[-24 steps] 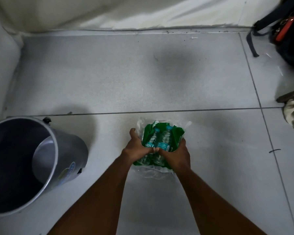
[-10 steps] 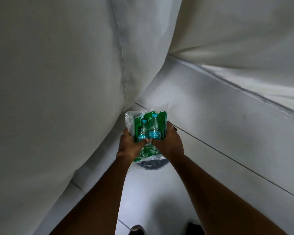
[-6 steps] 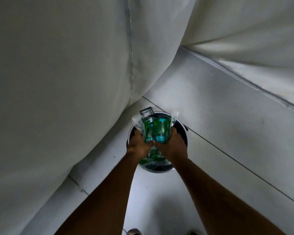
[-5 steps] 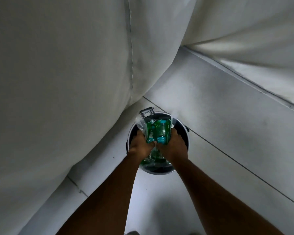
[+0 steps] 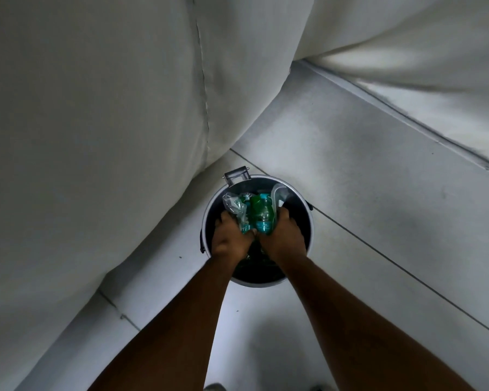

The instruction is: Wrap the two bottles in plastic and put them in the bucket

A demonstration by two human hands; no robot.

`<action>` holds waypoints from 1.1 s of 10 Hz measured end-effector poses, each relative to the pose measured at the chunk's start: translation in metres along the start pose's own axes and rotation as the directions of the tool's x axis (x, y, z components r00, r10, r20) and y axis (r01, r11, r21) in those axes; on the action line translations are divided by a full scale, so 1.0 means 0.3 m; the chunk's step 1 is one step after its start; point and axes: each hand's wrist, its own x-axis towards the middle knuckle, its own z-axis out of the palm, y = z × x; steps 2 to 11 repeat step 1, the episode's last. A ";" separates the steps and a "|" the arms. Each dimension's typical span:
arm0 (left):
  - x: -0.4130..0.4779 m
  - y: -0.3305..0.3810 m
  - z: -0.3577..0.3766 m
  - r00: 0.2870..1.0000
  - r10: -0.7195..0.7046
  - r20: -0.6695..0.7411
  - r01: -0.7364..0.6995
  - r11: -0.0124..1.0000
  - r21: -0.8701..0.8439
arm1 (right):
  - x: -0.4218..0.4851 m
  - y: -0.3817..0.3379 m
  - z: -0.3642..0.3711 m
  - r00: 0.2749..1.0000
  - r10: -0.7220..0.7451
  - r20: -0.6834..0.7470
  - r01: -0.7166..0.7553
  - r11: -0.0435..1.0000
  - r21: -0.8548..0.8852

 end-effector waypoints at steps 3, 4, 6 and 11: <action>-0.083 0.047 -0.079 0.999 0.017 -0.051 -0.014 0.998 0.061 | -0.043 -0.025 -0.066 1.000 0.004 -0.020 -0.004 1.000 0.008; -0.083 0.047 -0.079 0.999 0.017 -0.051 -0.014 0.998 0.061 | -0.043 -0.025 -0.066 1.000 0.004 -0.020 -0.004 1.000 0.008; -0.083 0.047 -0.079 0.999 0.017 -0.051 -0.014 0.998 0.061 | -0.043 -0.025 -0.066 1.000 0.004 -0.020 -0.004 1.000 0.008; -0.083 0.047 -0.079 0.999 0.017 -0.051 -0.014 0.998 0.061 | -0.043 -0.025 -0.066 1.000 0.004 -0.020 -0.004 1.000 0.008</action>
